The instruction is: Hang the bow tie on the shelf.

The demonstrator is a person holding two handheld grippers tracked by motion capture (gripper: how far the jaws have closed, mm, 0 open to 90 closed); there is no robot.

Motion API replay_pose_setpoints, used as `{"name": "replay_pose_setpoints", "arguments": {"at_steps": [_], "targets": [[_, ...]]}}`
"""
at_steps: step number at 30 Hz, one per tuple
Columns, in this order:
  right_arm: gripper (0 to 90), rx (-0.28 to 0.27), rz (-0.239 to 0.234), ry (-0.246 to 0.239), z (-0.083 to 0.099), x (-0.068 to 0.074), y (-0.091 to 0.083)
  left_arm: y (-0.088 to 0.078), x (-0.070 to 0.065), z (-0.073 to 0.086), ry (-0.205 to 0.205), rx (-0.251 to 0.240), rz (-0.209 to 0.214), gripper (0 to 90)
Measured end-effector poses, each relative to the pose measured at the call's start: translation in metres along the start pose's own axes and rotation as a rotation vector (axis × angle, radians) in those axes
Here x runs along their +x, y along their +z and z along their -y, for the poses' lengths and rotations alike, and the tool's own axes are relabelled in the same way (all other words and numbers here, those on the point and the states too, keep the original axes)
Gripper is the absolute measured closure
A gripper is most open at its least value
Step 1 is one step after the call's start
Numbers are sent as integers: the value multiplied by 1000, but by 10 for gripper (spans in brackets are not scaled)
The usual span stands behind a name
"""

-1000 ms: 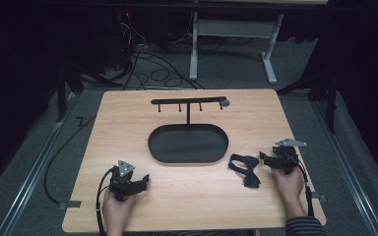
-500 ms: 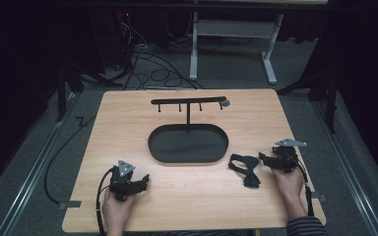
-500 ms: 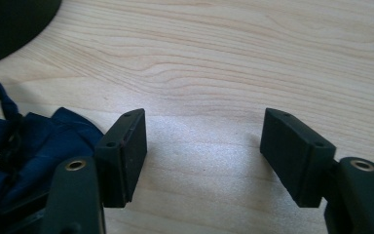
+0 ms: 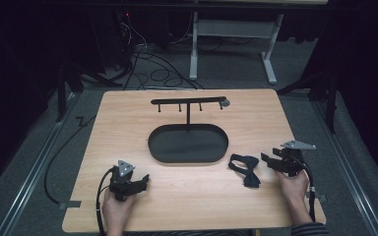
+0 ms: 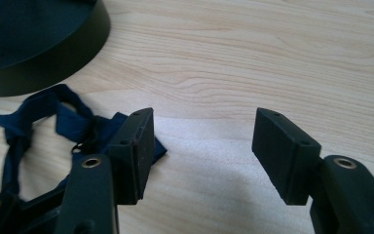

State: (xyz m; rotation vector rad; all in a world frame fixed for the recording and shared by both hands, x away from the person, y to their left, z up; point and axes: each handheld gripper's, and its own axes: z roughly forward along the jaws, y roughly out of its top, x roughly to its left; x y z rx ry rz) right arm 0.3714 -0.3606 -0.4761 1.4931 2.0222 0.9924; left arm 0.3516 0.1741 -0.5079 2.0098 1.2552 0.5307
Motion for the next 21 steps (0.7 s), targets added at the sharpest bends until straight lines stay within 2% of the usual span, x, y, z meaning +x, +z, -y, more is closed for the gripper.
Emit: {"name": "replay_pose_setpoints", "arguments": {"at_steps": [6, 9, 21], "targets": [[446, -8, -28, -3, 2, 7, -10, 0, 0, 0, 0, 0, 0, 240], [450, -13, -62, -19, 3, 15, -13, 0, 0, 0, 0, 0, 0, 240], [450, 2, -125, -64, -4, 37, -3, 0, 0, 0, 0, 0, 0, 241]]}}
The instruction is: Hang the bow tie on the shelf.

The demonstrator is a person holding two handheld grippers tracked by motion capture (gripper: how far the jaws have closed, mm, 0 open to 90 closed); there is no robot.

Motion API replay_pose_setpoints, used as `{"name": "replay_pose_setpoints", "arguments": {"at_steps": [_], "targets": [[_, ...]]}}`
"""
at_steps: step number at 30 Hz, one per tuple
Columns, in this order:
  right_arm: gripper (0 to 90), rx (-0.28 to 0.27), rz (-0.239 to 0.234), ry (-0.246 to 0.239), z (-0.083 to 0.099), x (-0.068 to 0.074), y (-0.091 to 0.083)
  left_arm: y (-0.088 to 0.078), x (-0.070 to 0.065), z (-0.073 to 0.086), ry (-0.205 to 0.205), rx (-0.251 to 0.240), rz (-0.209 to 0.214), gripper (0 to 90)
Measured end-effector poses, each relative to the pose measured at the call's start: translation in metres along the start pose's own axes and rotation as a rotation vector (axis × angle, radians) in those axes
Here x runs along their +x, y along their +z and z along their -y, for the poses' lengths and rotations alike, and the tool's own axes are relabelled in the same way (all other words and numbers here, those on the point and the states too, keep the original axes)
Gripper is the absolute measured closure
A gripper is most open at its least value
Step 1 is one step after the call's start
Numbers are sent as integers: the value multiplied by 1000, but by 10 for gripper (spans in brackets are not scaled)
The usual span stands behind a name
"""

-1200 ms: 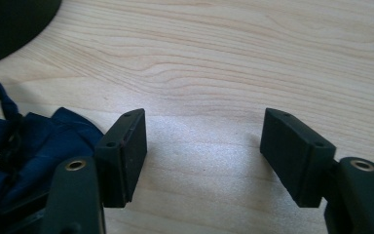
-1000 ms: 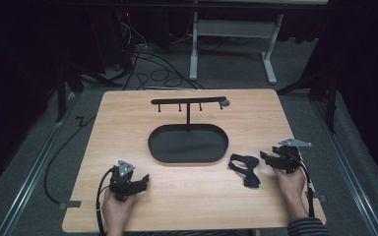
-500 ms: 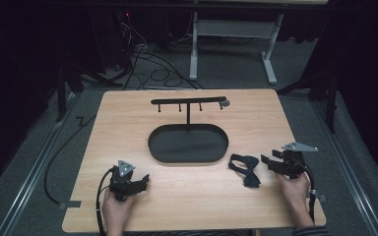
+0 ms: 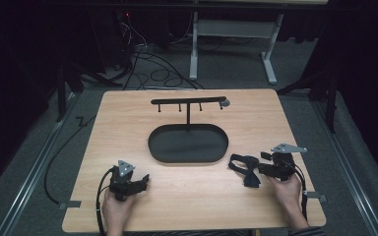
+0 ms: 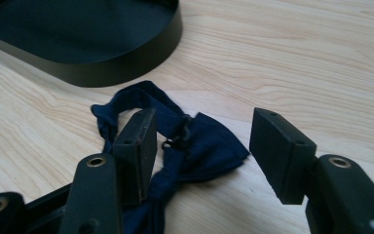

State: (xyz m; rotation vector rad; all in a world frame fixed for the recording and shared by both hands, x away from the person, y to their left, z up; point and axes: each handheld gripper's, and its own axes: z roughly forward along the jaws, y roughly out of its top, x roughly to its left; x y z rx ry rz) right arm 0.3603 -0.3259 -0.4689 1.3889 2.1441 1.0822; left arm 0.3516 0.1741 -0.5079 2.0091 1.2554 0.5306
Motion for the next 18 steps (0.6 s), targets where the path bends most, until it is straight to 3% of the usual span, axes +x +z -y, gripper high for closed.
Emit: {"name": "replay_pose_setpoints", "arguments": {"at_steps": [18], "targets": [[474, 48, -42, -51, -20, 18, 30, 0, 0, 0, 0, 0, 0, 240]]}}
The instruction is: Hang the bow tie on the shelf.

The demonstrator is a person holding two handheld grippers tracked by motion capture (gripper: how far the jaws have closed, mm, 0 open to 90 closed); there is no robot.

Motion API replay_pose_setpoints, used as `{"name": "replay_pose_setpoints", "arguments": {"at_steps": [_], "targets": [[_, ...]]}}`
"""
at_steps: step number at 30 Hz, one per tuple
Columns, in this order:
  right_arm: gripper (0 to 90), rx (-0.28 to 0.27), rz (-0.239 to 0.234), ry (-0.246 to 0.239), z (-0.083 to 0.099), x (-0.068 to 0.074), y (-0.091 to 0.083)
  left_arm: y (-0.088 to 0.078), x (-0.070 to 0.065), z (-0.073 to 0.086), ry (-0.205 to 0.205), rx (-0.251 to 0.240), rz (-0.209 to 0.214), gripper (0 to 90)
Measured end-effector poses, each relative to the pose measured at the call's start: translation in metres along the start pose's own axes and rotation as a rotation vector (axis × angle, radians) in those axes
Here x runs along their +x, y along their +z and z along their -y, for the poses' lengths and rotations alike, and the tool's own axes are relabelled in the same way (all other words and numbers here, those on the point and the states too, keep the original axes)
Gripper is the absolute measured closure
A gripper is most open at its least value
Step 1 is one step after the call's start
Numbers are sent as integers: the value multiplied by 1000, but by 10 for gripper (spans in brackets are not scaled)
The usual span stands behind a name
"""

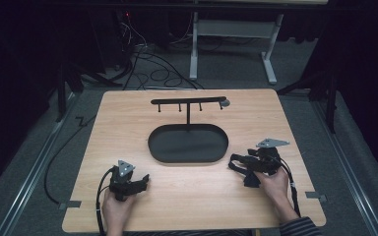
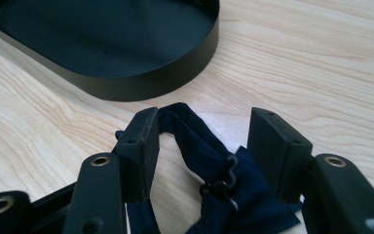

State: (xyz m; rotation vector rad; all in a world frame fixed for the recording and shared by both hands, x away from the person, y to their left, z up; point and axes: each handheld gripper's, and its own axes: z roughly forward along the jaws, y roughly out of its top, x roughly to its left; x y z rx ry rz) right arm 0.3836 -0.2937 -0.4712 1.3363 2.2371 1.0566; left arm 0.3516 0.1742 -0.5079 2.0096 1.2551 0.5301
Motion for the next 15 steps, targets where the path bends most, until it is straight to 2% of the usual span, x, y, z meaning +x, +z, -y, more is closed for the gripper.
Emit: {"name": "replay_pose_setpoints", "arguments": {"at_steps": [9, 12, 15], "targets": [[525, 32, -2, -18, -4, 1, 16, 0, 0, 0, 1, 2, 0, 239], [559, 51, -3, -13, -3, 1, 21, 0, 0, 0, 1, 2, 0, 238], [630, 69, -5, -26, -2, 1, 24, 0, 0, 0, 1, 1, -1, 237]]}}
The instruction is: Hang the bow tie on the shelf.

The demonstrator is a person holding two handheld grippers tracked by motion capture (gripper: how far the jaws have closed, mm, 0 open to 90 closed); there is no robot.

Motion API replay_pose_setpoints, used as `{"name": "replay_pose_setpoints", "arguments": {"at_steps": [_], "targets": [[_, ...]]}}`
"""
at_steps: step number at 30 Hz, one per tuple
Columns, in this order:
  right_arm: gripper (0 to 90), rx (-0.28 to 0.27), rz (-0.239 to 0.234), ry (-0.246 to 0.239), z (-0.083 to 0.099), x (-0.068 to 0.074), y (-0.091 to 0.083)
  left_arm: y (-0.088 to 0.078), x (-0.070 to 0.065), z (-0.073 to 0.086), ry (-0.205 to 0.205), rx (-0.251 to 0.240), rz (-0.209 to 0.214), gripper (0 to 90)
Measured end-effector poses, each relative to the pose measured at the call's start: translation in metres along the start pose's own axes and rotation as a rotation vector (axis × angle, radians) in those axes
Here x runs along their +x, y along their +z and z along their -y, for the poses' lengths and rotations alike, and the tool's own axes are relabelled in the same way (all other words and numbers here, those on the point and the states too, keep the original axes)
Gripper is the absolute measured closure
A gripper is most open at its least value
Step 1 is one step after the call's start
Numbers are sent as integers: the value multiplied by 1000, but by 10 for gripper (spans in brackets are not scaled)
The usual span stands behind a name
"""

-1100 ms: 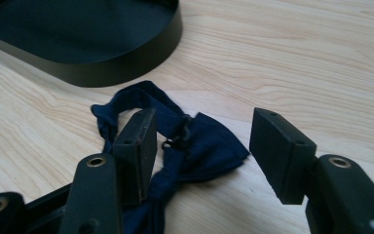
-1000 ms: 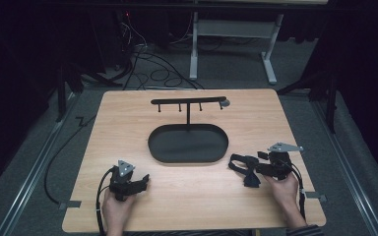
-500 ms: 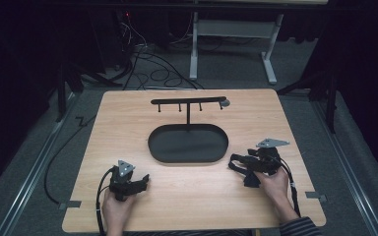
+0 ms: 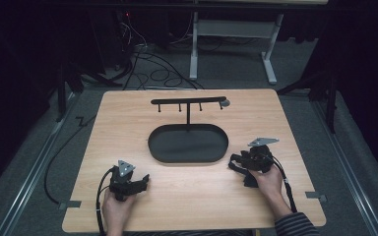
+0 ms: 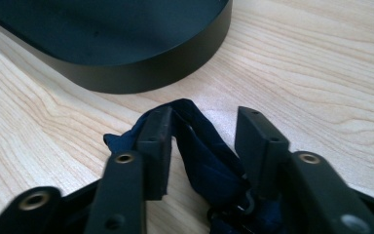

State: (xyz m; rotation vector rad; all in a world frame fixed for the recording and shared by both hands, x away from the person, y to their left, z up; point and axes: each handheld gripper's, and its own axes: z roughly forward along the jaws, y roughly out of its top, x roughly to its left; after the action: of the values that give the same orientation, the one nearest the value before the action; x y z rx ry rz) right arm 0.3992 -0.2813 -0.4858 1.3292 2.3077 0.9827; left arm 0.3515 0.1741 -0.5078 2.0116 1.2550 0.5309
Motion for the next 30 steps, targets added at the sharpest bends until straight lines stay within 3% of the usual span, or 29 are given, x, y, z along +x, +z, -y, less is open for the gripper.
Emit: {"name": "replay_pose_setpoints", "arguments": {"at_steps": [5, 14, 21, 30], "targets": [[757, 8, -6, -21, 0, 2, 1, 0, 0, 0, 0, 0, 0, 237], [897, 34, -40, -39, 1, 3, 3, 0, 0, 0, 0, 0, 0, 237], [900, 23, -46, -40, 0, 3, -1, 0, 0, 0, 0, 0, 0, 237], [900, -42, -59, -43, -1, 4, -21, 0, 0, 0, -1, 0, 0, 237]]}}
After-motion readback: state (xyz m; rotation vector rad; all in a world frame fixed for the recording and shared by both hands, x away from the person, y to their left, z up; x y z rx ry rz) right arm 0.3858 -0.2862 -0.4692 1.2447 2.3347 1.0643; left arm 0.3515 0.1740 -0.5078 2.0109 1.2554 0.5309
